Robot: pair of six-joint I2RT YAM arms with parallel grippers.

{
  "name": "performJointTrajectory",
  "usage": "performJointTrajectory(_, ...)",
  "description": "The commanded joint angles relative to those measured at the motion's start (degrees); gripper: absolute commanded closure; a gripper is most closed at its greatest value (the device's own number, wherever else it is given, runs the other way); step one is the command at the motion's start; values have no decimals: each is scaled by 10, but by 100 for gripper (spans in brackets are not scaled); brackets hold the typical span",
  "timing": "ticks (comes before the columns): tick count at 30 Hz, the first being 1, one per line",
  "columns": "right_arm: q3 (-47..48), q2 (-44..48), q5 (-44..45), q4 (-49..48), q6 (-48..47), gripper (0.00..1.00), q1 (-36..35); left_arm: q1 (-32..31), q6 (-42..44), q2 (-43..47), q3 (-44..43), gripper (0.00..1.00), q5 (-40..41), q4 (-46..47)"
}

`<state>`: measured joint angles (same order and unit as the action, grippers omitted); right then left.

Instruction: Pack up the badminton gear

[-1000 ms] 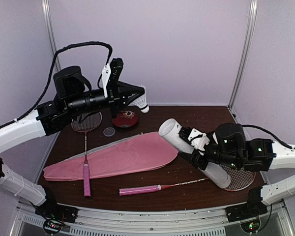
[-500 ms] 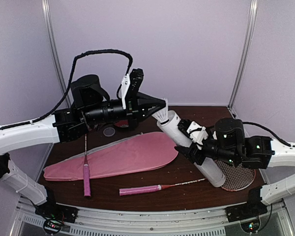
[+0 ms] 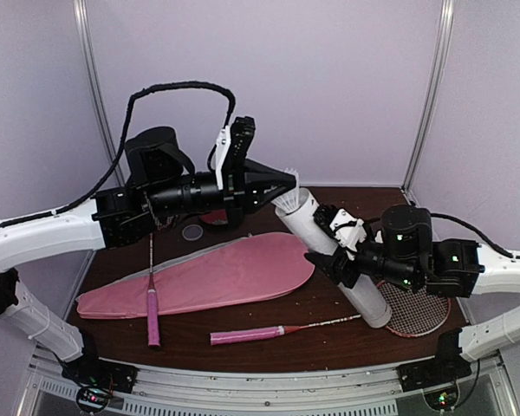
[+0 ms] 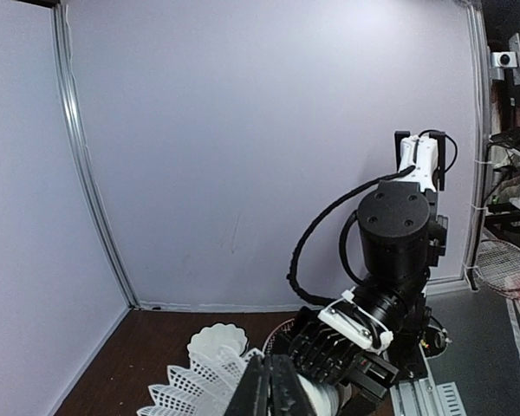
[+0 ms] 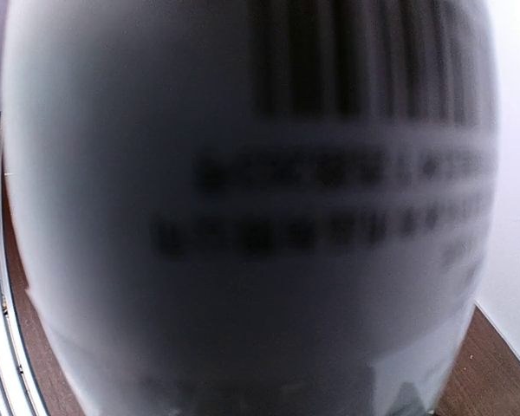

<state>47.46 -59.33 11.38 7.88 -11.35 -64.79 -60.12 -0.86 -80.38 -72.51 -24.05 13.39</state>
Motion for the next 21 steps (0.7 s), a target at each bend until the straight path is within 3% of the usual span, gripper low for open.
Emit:
performJointTrajectory(1,18,11,-13,-29,-2,71,0,-2,-14,-18,-28,92,-29,-5)
performJointTrajectory(7,11,23,-12,-24,-7,71,0,0,-8,-5,-30,52,-33,-48)
performJointTrajectory(11,14,24,-15,0,-21,71,0,0,42,20,-46,34,-45,-134)
performJointTrajectory(17,30,17,-24,58,-42,71,0,0,168,37,-74,32,-70,-304)
performJointTrajectory(21,35,15,-33,76,-47,71,0,-1,202,19,-100,34,-70,-385)
